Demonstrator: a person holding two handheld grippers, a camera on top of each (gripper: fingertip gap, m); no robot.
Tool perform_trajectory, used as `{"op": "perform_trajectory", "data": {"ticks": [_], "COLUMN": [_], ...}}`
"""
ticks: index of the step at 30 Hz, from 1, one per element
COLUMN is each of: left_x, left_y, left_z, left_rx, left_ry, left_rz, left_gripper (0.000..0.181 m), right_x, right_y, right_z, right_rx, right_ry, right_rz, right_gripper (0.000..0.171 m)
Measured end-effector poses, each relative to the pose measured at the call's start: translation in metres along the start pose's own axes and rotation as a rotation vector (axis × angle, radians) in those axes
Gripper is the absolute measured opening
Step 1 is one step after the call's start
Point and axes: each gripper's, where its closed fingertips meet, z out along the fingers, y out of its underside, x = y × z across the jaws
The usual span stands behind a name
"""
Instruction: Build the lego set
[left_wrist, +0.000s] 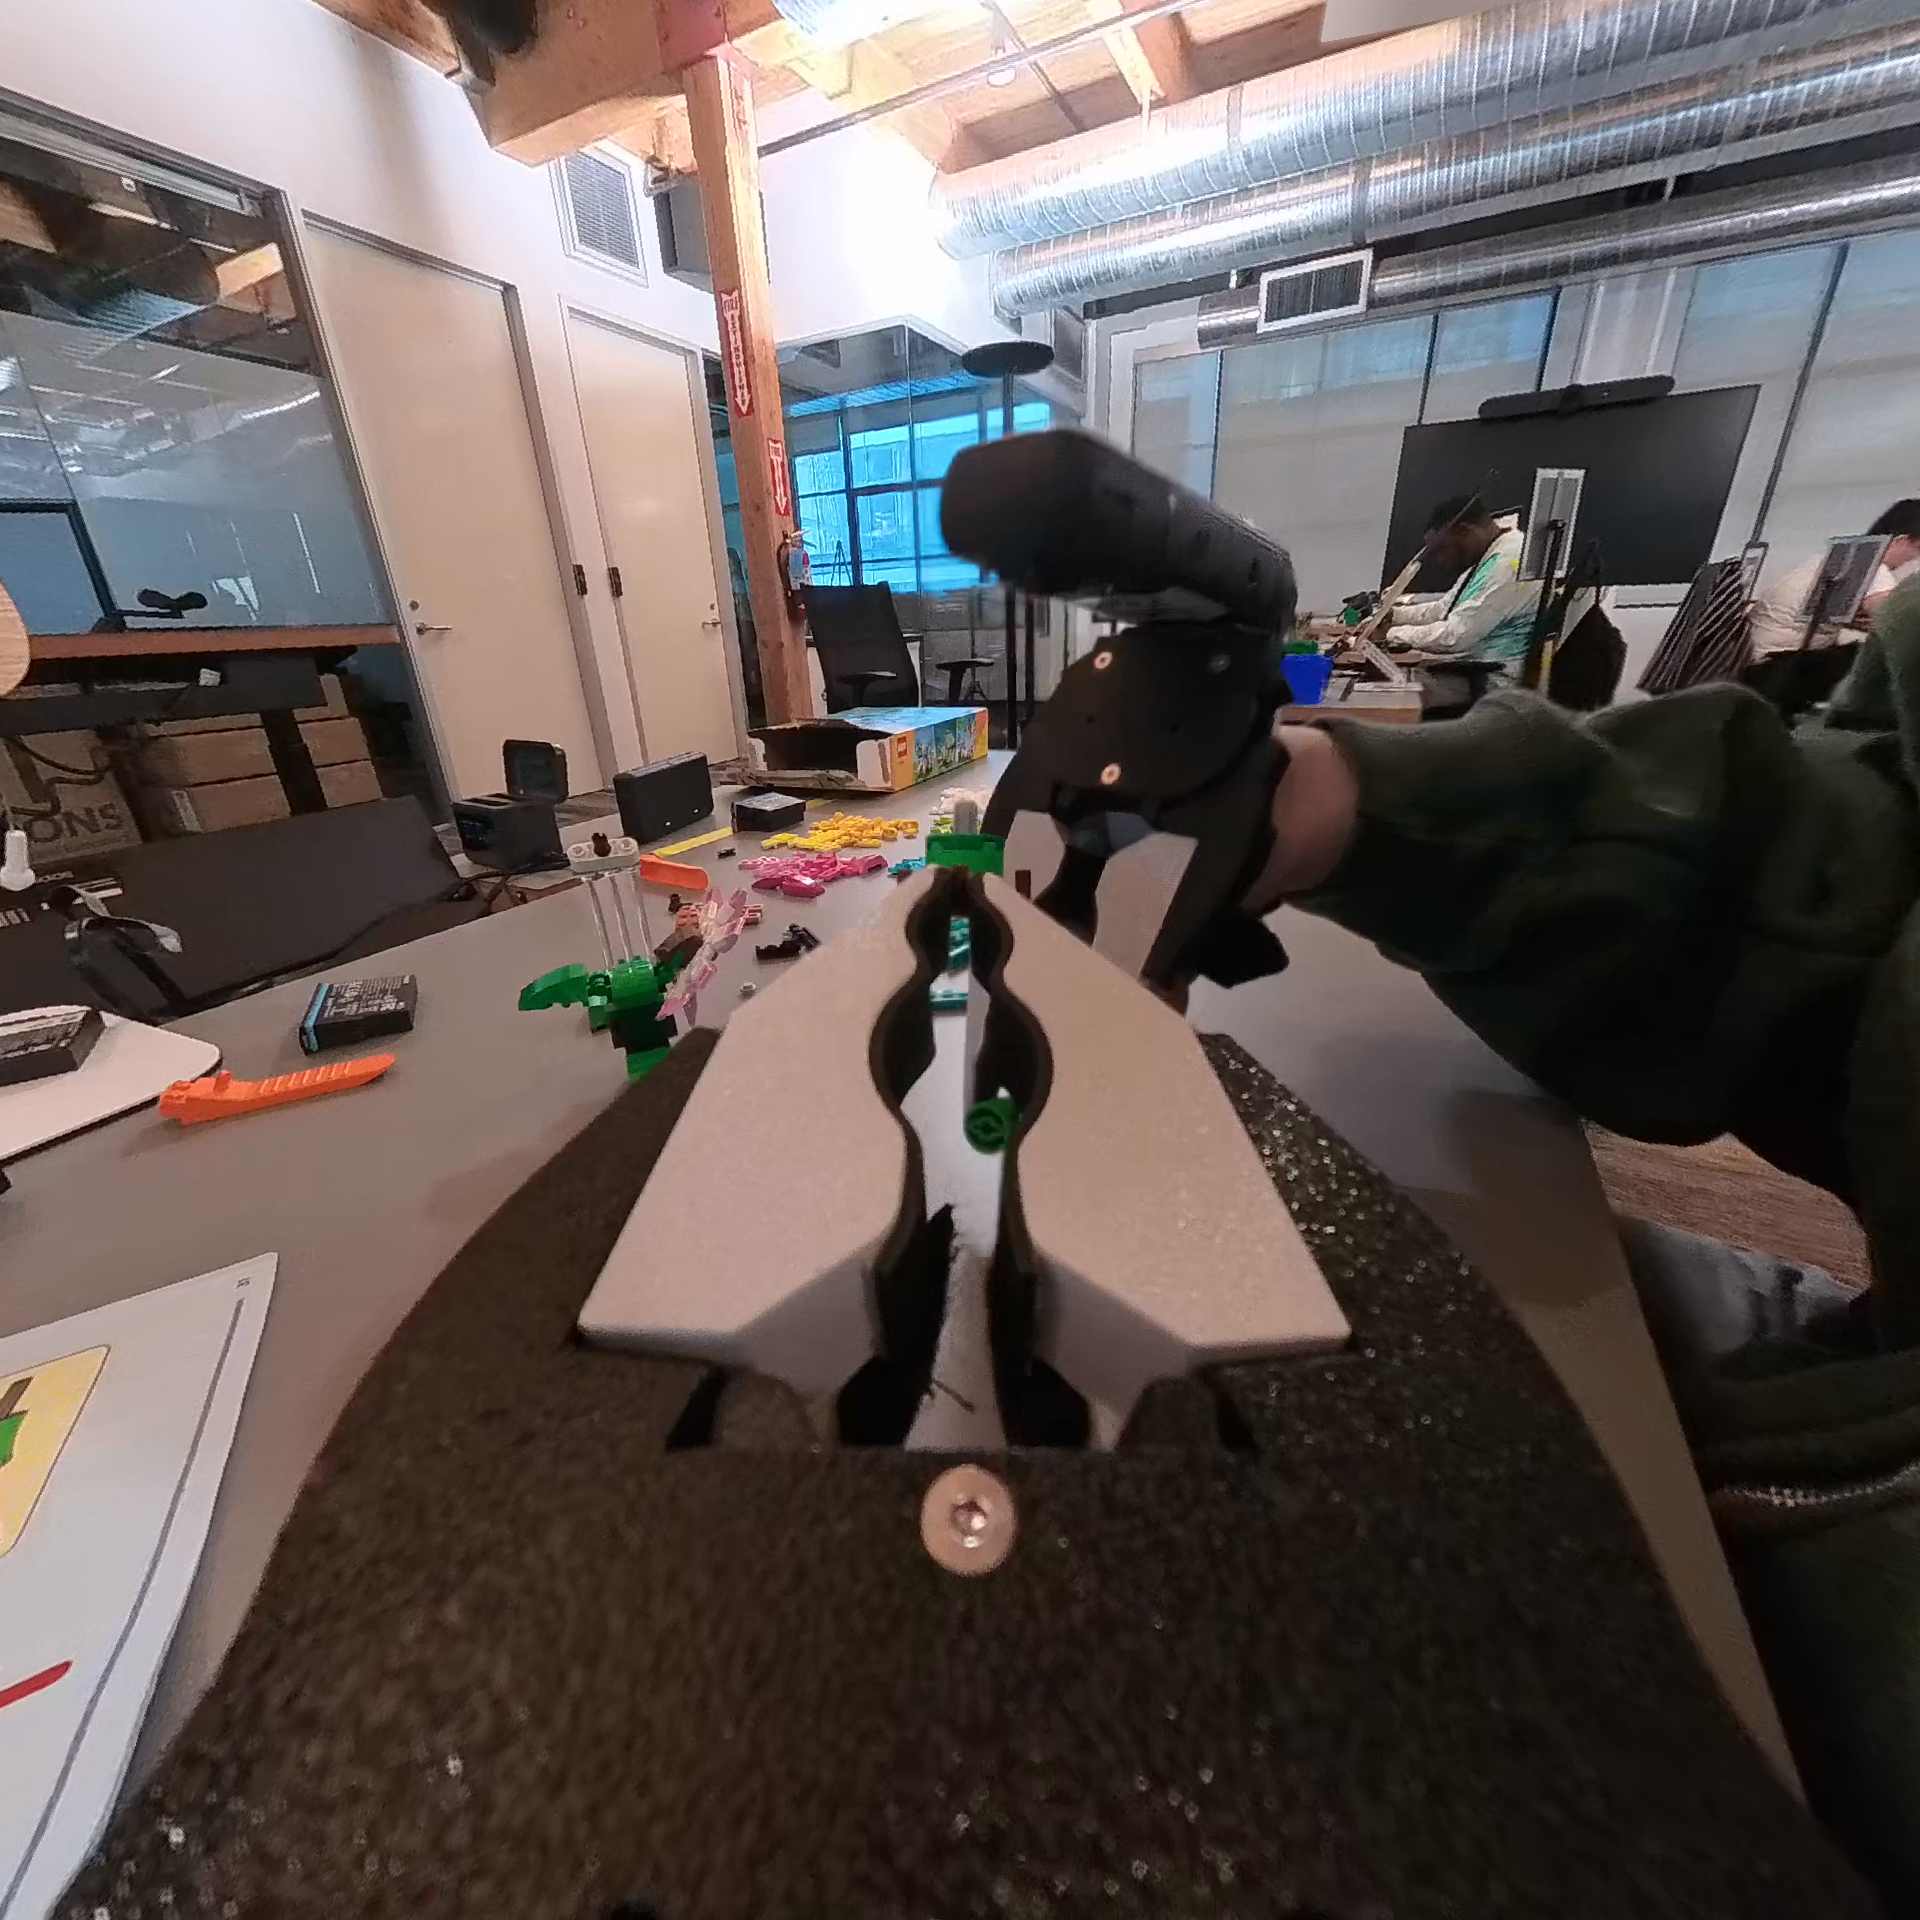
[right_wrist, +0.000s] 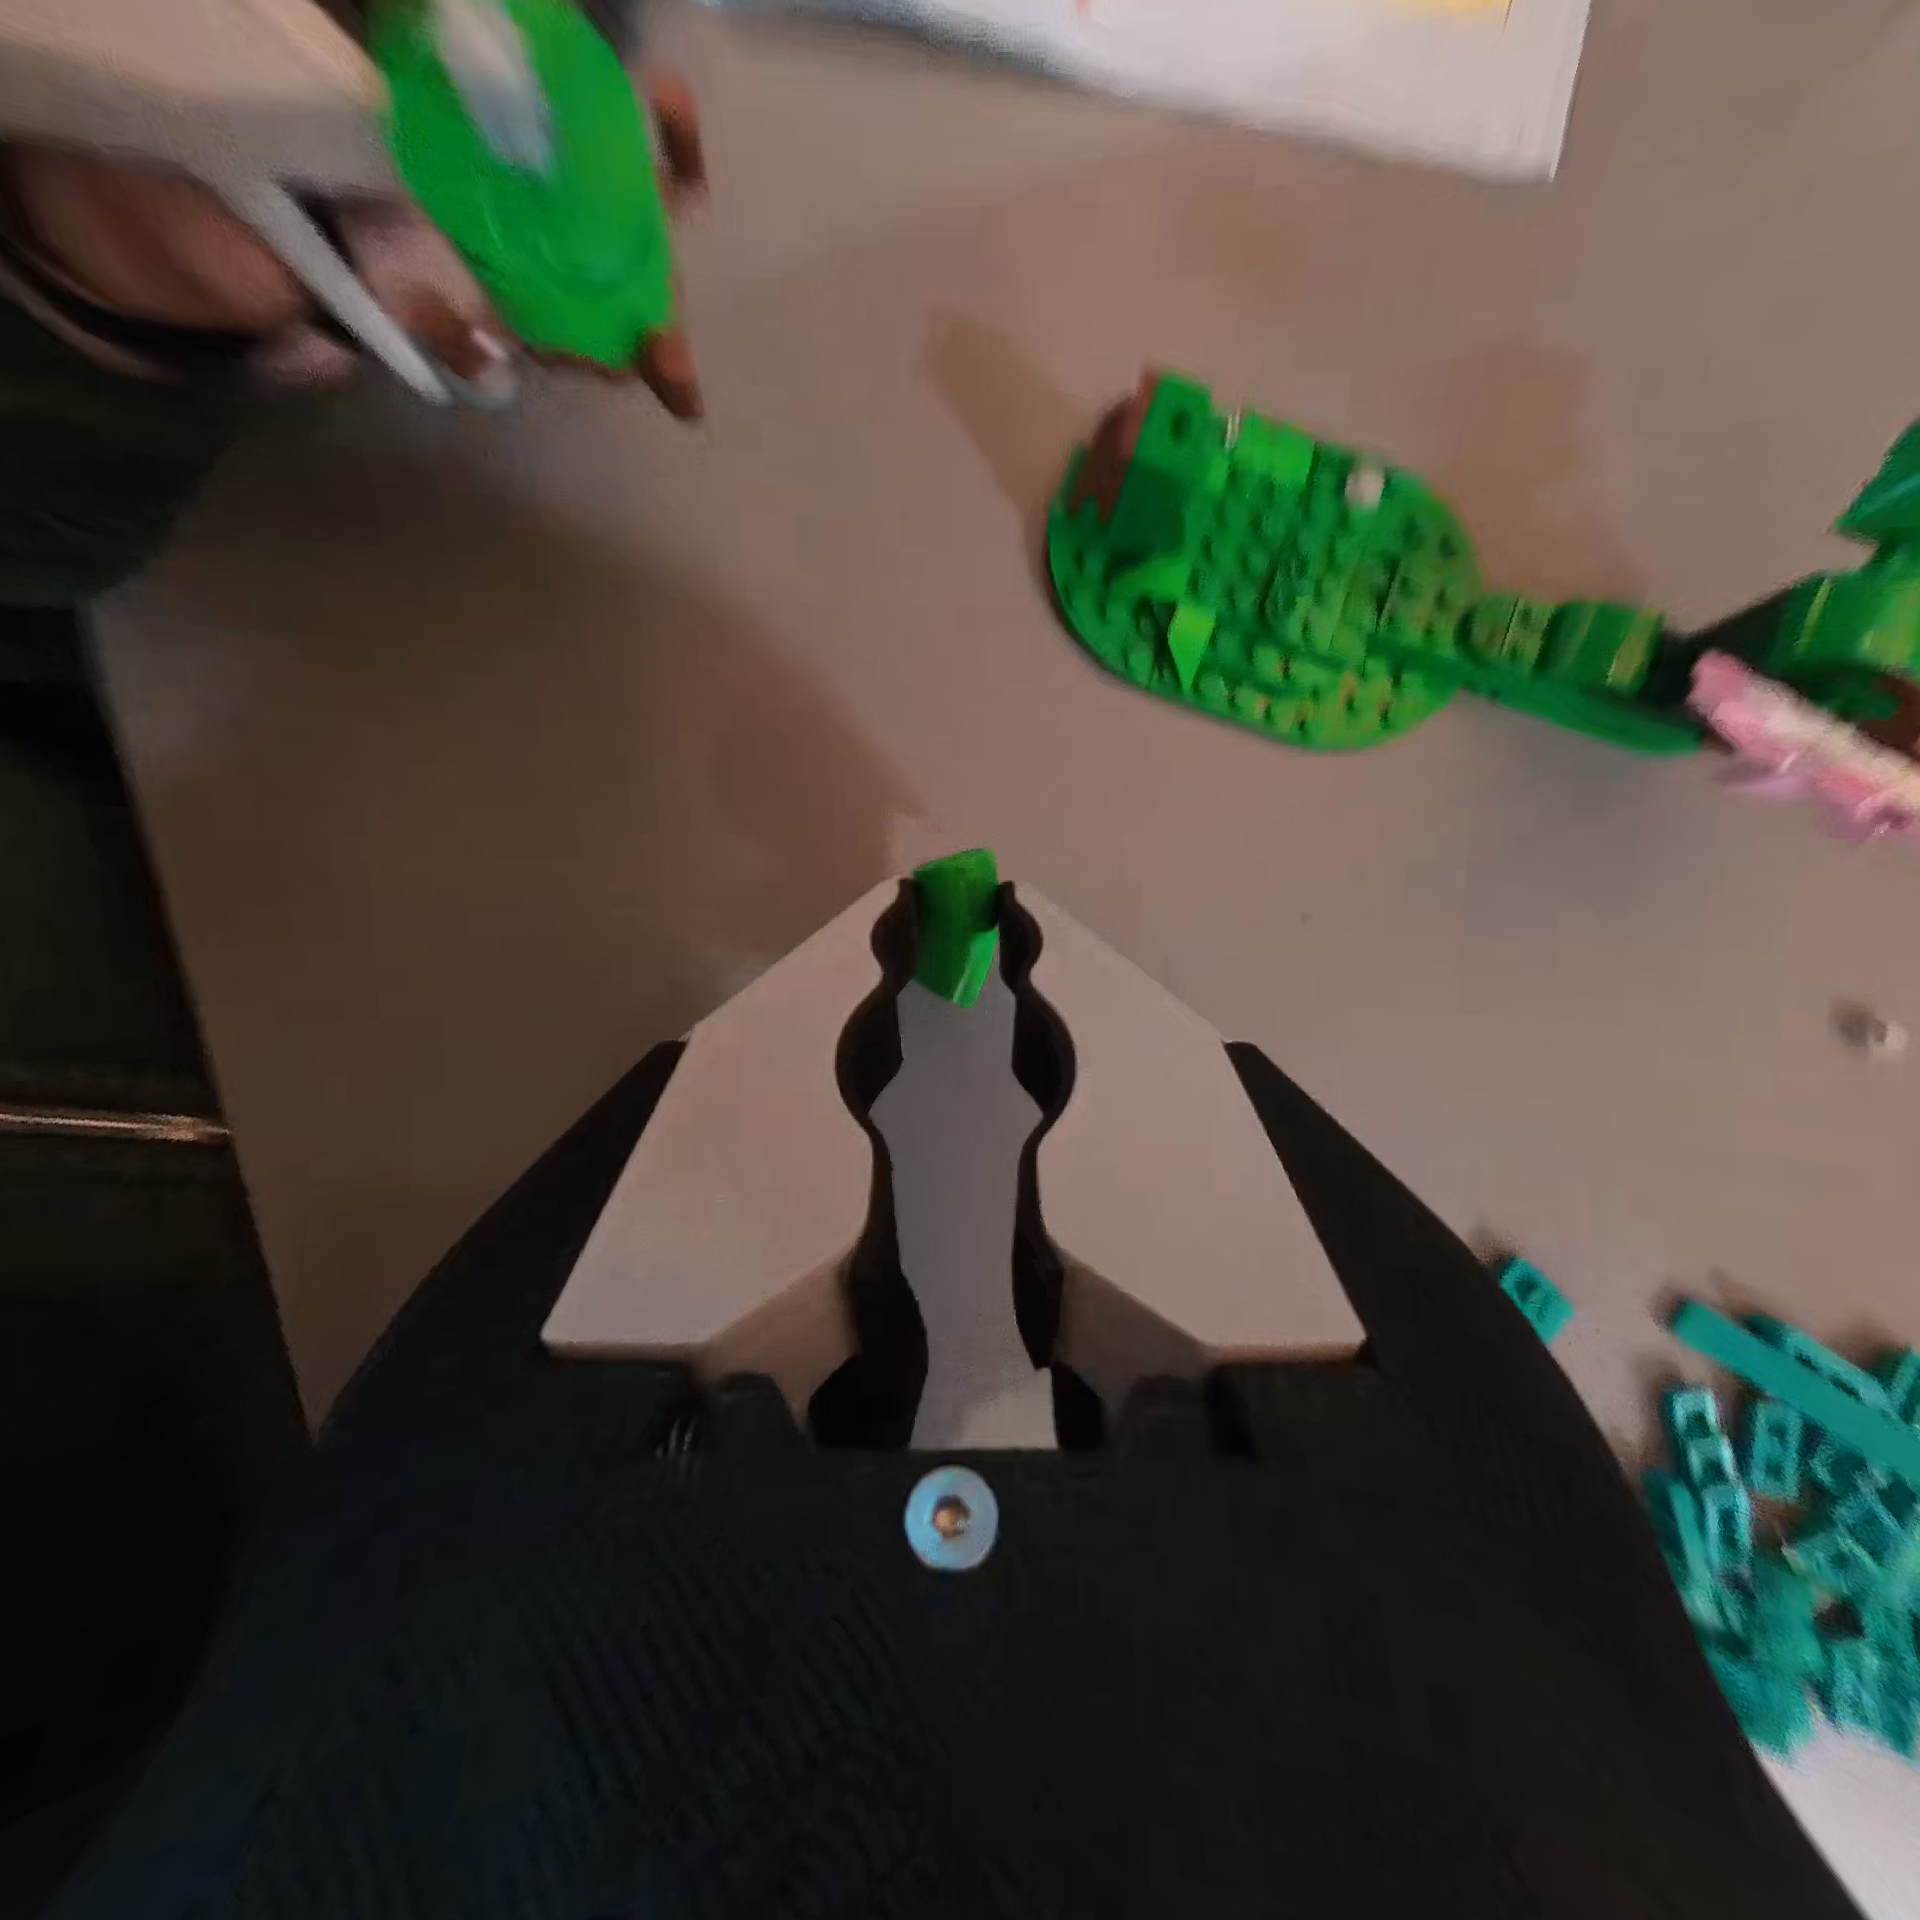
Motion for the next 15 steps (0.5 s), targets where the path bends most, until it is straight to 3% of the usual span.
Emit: {"op": "perform_trajectory", "data": {"ticks": [1, 7, 15], "left_x": [0.0, 0.011, 0.01], "left_y": [-0.001, -0.011, -0.013], "left_z": [0.0, -0.002, -0.004], "left_rx": [0.006, 0.066, 0.085], "left_ry": [0.002, 0.067, 0.068], "left_rz": [0.002, 0.007, -0.007], "left_gripper": [0.0, 0.0, 0.0], "right_x": [-0.003, -0.016, -0.03], "right_y": [-0.011, -0.063, -0.078], "right_z": [-0.006, -0.061, -0.088], "right_rx": [0.107, 0.661, 0.897], "right_ry": [-0.034, -0.18, -0.308], "right_rz": [-0.006, -0.006, -0.023], "right_gripper": [0.014, 0.014, 0.014]}}
